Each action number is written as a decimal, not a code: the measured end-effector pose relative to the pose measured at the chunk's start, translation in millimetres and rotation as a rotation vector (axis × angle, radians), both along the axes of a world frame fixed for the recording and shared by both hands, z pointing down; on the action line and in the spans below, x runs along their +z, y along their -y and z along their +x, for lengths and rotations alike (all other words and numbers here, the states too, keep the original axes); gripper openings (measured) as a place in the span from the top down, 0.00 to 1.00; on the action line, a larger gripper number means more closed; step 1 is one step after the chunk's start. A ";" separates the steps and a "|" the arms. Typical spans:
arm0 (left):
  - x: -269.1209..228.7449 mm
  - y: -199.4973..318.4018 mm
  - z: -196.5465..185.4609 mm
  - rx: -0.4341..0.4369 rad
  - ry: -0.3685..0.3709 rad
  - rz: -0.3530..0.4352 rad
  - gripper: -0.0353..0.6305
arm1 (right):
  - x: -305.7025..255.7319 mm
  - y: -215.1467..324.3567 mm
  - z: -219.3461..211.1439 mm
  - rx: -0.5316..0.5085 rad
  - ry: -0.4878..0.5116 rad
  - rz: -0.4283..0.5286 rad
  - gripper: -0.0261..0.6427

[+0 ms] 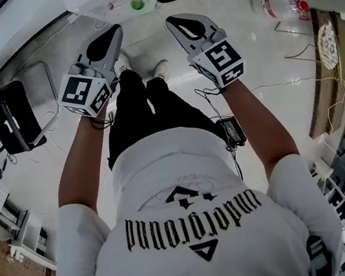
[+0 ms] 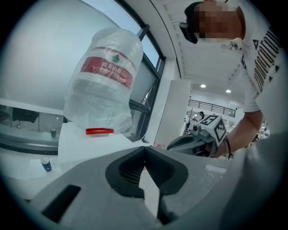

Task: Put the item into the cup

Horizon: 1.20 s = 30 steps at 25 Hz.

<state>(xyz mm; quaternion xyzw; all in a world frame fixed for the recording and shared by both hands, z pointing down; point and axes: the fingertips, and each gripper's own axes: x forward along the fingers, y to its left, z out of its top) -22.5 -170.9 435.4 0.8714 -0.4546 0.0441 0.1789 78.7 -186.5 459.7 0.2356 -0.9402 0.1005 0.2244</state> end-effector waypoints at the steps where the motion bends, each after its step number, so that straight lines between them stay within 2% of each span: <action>1: -10.1 -4.9 3.1 0.009 0.000 0.005 0.93 | -11.6 -4.9 0.2 -0.004 0.012 0.007 0.93; 8: -83.3 -26.7 21.8 0.028 -0.033 0.067 0.92 | -76.8 -29.8 16.3 -0.017 0.040 0.061 0.94; 13: -120.8 -39.8 35.5 0.086 -0.044 0.095 0.92 | -116.1 -41.7 25.5 -0.020 0.058 0.076 0.94; 20: -153.2 -57.3 39.5 0.093 -0.037 0.114 0.92 | -158.7 -50.6 44.8 -0.018 0.090 0.089 0.94; 30: -201.4 -57.0 46.7 0.081 -0.034 0.164 0.93 | -207.0 -59.8 63.2 -0.018 0.127 0.151 0.94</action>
